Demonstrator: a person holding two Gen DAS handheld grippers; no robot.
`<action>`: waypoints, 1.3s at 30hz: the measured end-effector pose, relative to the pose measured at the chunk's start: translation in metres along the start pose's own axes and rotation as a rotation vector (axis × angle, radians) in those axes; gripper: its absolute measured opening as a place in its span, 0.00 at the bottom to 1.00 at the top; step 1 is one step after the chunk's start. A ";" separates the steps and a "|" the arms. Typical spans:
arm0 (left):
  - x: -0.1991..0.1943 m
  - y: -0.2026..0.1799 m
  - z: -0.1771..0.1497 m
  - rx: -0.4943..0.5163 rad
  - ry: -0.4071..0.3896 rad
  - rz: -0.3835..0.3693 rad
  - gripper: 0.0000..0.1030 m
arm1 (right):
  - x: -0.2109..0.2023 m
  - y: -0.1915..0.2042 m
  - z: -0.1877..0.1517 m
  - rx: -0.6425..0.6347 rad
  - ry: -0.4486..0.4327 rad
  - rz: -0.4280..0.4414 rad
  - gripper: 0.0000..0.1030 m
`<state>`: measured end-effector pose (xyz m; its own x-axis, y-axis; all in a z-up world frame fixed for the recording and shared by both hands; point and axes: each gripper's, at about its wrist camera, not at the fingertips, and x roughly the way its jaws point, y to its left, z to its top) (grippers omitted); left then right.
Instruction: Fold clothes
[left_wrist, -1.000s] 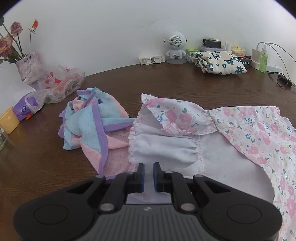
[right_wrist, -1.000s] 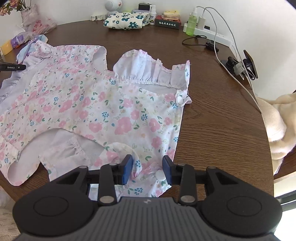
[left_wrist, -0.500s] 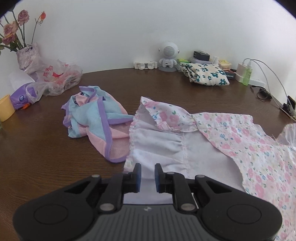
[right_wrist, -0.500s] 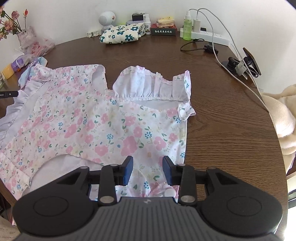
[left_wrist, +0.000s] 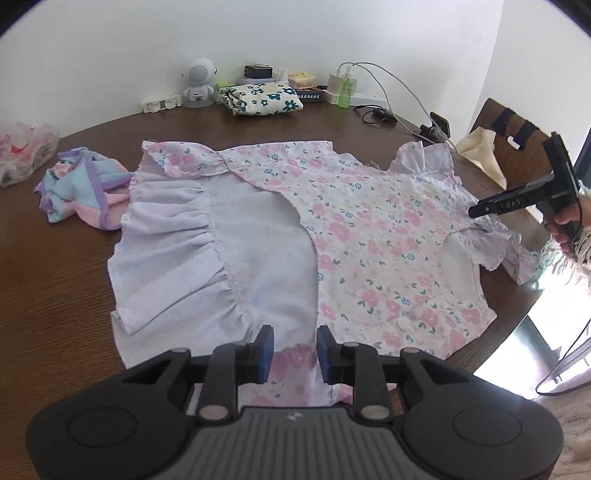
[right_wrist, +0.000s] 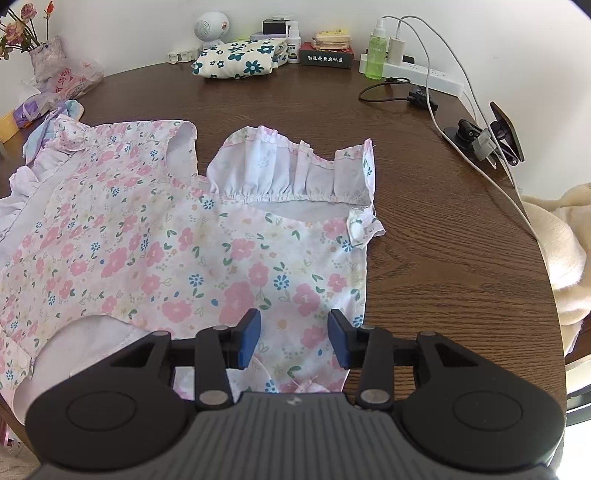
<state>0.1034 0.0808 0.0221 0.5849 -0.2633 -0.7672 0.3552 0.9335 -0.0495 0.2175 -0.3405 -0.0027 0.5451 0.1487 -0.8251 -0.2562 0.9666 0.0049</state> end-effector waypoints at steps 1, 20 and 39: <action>0.000 -0.003 -0.003 0.016 0.004 0.036 0.23 | 0.000 0.000 0.000 0.000 -0.001 0.000 0.39; -0.020 0.046 -0.043 -0.357 0.006 0.061 0.43 | -0.057 0.131 -0.030 -0.230 -0.094 0.290 0.46; -0.035 0.074 -0.036 -0.420 -0.111 0.030 0.24 | -0.041 0.189 -0.059 -0.313 -0.037 0.296 0.48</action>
<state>0.0828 0.1677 0.0217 0.6737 -0.2373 -0.6998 0.0227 0.9532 -0.3014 0.1001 -0.1764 -0.0014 0.4387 0.4230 -0.7928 -0.6328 0.7719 0.0616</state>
